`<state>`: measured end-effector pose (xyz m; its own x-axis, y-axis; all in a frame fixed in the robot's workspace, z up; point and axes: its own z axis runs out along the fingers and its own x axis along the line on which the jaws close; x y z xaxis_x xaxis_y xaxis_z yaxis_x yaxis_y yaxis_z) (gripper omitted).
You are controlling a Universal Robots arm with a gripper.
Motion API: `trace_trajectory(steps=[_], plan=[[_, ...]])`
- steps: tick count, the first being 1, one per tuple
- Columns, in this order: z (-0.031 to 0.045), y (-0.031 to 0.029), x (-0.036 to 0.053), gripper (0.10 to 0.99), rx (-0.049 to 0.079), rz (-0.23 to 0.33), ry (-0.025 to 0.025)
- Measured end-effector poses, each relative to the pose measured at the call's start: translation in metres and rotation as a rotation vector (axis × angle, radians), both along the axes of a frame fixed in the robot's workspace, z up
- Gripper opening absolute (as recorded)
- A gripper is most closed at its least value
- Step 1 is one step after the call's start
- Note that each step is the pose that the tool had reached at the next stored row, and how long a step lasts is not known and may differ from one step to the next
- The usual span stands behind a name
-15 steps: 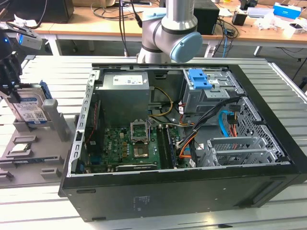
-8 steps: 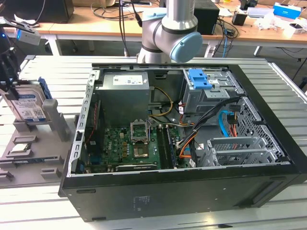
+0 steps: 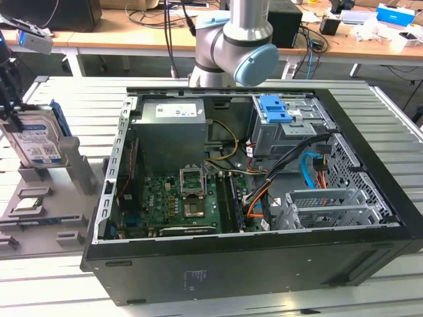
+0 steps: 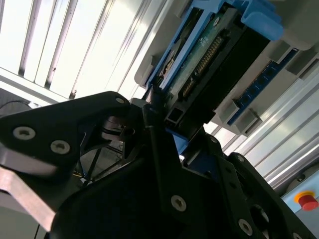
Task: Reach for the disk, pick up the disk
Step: 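Pick up the disk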
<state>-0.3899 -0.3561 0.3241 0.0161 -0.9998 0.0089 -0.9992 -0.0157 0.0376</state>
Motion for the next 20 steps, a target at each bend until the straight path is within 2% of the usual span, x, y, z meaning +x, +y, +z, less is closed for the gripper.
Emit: trace_trajectory(steps=[3, 7, 11, 20], plan=[[0.0087, 0.0000, 0.0002, 0.369, 0.000, 0.000, 0.0001], [0.0154, 0.0000, 0.0003, 0.369, 0.000, 0.000, 0.0001], [0.0252, 0.0000, 0.0005, 0.369, 0.000, 0.000, 0.0003], [0.0412, 0.0000, 0.0009, 0.369, 0.000, 0.000, 0.0006]])
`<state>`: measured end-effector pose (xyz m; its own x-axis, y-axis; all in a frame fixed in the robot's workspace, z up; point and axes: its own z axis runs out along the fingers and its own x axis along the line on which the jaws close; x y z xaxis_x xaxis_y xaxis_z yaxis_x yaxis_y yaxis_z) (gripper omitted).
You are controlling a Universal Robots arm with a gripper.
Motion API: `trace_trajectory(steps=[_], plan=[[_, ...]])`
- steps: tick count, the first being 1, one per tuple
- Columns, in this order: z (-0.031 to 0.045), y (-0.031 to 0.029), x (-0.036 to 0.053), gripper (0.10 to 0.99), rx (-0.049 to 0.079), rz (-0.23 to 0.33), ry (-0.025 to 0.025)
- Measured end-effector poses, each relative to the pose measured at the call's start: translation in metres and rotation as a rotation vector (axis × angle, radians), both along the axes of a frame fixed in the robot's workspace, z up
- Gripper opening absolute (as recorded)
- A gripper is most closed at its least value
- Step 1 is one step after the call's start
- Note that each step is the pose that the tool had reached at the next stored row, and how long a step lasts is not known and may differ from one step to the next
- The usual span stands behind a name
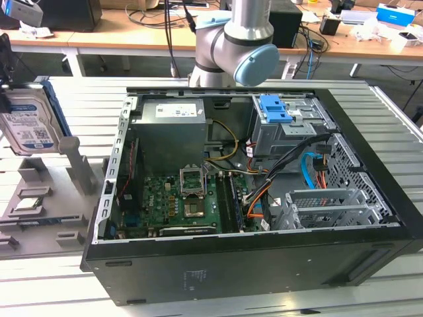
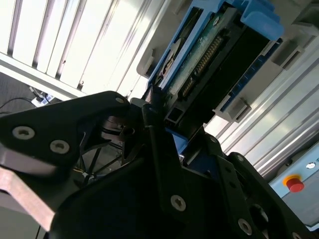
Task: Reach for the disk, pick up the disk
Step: 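Pick up the disk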
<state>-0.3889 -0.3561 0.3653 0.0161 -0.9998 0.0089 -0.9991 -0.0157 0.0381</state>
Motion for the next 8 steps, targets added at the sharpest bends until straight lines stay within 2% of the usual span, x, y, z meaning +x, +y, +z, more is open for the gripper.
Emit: trace_trajectory(steps=[5, 8], plan=[[0.0083, 0.0000, 0.0001, 0.369, 0.000, 0.000, 0.0001], [0.0162, 0.0000, 0.0003, 0.369, 0.000, 0.000, 0.0002]])
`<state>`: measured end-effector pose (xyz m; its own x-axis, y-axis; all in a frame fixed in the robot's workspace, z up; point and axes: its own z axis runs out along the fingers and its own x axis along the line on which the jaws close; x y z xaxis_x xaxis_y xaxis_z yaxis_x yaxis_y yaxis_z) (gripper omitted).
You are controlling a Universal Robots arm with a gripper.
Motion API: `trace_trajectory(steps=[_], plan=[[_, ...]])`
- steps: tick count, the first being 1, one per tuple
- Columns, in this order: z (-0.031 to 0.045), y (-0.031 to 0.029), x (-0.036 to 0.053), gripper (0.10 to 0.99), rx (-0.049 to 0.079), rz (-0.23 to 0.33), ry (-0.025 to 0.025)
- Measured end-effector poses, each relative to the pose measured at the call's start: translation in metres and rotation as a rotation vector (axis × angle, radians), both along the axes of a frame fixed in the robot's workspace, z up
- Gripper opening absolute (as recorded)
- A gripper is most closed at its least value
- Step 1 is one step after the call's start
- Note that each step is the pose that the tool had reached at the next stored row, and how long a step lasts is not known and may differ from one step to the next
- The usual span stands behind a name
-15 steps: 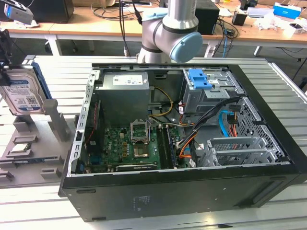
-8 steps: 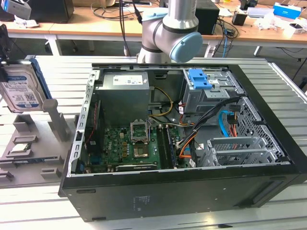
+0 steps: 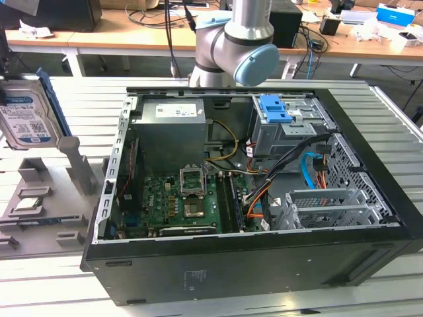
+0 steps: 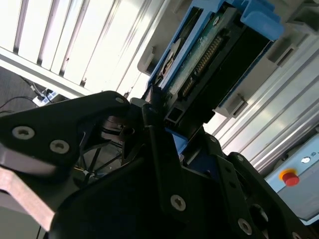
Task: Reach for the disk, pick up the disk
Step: 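Pick up the disk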
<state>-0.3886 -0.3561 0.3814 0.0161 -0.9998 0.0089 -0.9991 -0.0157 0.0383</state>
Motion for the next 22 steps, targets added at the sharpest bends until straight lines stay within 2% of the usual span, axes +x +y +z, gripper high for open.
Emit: trace_trajectory(steps=[5, 8, 10, 22], plan=[[0.0101, 0.0000, 0.0002, 0.369, 0.000, 0.000, 0.0002], [0.0184, 0.0000, 0.0003, 0.369, 0.000, 0.000, 0.0003], [0.0268, 0.0000, 0.0004, 0.369, 0.000, 0.000, 0.0004], [0.0578, 0.0000, 0.0008, 0.369, 0.000, 0.000, 0.0012]])
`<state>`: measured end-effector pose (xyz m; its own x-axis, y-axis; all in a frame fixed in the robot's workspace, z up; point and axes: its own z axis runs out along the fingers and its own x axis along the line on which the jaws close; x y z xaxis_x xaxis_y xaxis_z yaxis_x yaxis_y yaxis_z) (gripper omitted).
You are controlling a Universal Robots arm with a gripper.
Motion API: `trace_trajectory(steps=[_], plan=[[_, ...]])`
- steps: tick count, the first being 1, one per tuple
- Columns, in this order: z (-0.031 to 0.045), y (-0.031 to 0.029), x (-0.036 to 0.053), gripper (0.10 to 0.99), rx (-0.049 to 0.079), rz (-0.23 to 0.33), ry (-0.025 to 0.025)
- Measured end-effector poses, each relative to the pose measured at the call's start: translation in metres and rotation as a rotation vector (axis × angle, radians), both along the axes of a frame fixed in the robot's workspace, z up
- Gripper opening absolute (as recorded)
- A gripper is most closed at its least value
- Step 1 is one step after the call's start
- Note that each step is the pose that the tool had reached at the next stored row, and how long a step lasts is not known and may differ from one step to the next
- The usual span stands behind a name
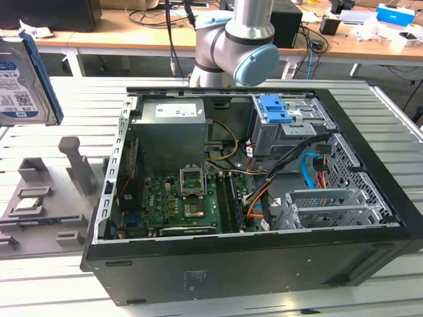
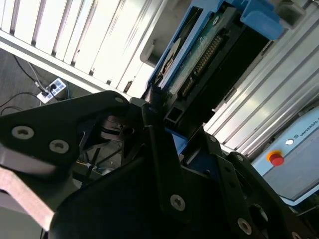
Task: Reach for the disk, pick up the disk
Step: 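Pick up the disk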
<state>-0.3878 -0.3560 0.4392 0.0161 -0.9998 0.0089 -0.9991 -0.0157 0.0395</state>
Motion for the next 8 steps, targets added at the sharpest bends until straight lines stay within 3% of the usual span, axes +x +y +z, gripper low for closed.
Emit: trace_trajectory(steps=[8], plan=[[0.0219, 0.0000, 0.0003, 0.369, 0.000, 0.000, 0.0007]])
